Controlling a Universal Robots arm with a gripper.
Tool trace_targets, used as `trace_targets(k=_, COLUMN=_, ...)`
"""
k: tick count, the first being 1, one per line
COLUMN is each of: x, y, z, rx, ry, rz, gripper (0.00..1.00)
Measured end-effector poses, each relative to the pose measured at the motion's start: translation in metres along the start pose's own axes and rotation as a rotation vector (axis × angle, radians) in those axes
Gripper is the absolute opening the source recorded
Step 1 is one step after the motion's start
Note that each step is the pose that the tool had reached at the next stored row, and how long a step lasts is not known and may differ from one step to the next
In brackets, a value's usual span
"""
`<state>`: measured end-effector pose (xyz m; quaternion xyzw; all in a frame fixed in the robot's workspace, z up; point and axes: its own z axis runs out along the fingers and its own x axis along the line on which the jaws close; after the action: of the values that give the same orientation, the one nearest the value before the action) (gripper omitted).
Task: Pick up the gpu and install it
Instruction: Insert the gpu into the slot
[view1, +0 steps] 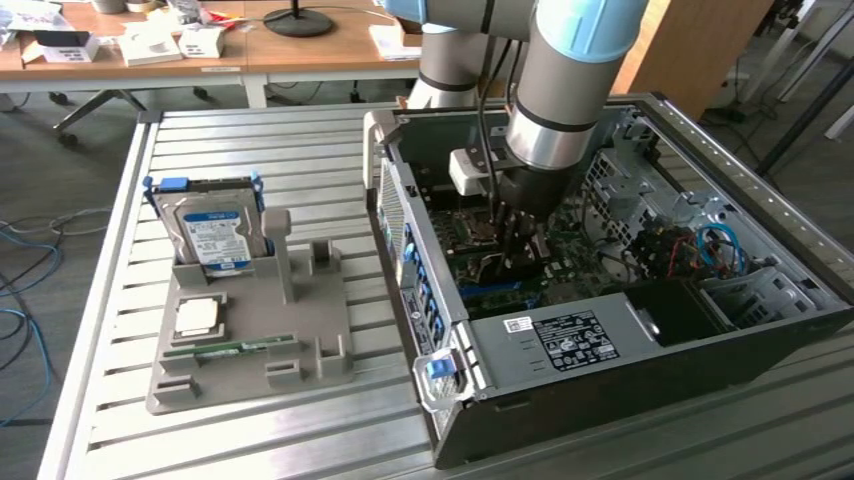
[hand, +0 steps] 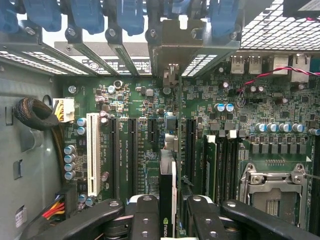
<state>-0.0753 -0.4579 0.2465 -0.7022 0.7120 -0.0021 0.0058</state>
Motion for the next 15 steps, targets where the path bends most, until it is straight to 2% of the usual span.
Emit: trace_targets(k=15, x=0.0002, y=0.0050, z=0.0008, rx=0.0002, ry=0.0000, rz=0.000, gripper=0.26)
